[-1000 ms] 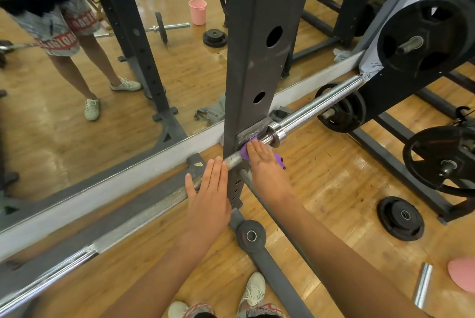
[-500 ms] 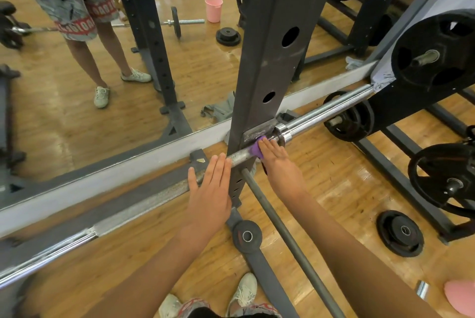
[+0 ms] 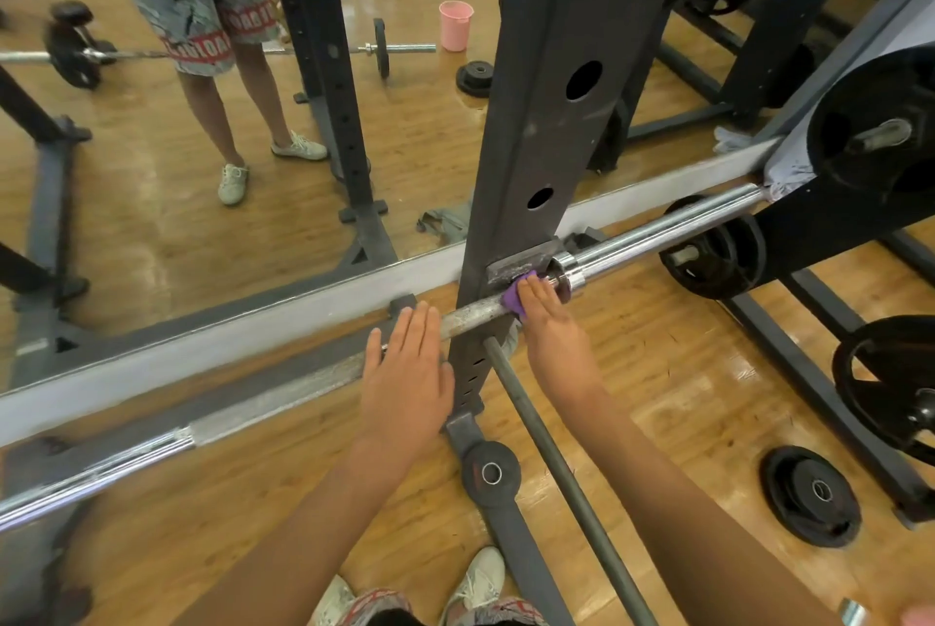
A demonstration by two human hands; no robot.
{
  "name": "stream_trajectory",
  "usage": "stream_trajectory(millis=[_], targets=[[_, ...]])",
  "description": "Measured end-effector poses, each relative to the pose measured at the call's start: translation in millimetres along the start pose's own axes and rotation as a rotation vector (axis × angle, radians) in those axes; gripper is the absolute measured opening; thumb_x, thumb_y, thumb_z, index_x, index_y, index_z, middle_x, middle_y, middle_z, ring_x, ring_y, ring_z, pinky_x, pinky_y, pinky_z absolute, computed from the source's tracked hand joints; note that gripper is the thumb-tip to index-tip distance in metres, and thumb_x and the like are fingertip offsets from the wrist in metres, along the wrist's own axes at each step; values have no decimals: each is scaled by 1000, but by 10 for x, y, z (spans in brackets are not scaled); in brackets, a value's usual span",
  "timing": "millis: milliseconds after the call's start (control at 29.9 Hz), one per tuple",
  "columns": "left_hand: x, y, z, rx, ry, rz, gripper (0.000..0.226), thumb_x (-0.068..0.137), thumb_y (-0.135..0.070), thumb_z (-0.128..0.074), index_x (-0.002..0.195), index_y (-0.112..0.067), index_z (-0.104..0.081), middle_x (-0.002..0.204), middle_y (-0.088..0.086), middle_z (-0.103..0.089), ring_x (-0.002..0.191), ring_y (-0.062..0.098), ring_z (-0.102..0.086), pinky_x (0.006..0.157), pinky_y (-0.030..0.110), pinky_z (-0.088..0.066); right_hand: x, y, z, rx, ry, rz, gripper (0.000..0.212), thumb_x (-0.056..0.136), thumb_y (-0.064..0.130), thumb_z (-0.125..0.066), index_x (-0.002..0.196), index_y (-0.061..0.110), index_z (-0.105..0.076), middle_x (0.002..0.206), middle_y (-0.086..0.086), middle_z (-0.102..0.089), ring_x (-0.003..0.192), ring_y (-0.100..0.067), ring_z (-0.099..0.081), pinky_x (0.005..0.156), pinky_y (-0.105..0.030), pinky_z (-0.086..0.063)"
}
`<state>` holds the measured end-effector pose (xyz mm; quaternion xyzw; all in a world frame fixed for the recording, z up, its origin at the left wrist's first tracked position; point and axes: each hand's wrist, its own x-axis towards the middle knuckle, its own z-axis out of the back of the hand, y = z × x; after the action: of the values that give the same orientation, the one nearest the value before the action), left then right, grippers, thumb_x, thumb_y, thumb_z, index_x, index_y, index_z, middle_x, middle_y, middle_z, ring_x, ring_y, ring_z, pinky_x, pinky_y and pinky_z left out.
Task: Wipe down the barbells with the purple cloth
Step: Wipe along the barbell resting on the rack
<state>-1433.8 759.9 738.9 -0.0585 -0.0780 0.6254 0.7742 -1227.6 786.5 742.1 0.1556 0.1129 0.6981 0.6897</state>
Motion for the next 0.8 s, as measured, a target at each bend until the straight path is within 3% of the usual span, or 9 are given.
stream_trajectory(millis=[134, 234, 335, 468, 669, 803], targets=[[74, 156, 22, 8, 33, 97, 60, 107, -39, -33, 160, -16, -21, 167, 0, -22, 154, 17, -17, 122, 48, -20, -54, 22, -25, -4, 41, 75, 66, 100, -5, -43, 160, 15, -24, 167, 4, -19, 155, -14, -12, 123, -29, -12], [54, 178, 29, 44, 28, 107, 58, 108, -39, -31, 159, -14, -24, 166, 2, -24, 154, 18, -18, 122, 48, -23, 6, -120, 51, -18, 19, 53, 65, 100, -3, -46, 159, 13, -25, 166, -1, -24, 154, -16, -19, 123, -32, -25], [41, 116, 7, 59, 34, 125, 57, 108, -37, -30, 159, -13, -22, 166, 3, -22, 155, 19, -14, 123, 48, -19, 14, -40, 40, -3, 22, 18, 65, 101, -5, -43, 160, 12, -22, 167, -2, -19, 155, -17, -14, 123, -32, -25], [40, 110, 25, 66, 37, 138, 56, 108, -37, -31, 158, -13, -26, 165, 3, -27, 155, 19, -16, 123, 48, -21, -107, 178, -91, -59, 89, 156, 74, 96, -8, -43, 160, 10, -10, 169, -5, -9, 156, -20, -4, 125, -28, 1], [50, 118, 6, 59, 37, 165, 54, 107, -37, -35, 156, -14, -34, 162, 2, -34, 154, 18, -19, 121, 48, -24, -42, 43, -7, -44, 59, 85, 76, 94, -8, -46, 161, 15, -18, 168, -1, -17, 155, -17, -11, 127, -36, -15], [65, 105, 21, 36, 60, 179, 53, 107, -36, -36, 156, -16, -34, 162, -1, -35, 154, 17, -18, 120, 49, -24, -119, 230, -66, -43, 85, 163, 73, 96, -9, -40, 160, 10, -10, 169, -5, -8, 156, -22, -4, 122, -27, 6]])
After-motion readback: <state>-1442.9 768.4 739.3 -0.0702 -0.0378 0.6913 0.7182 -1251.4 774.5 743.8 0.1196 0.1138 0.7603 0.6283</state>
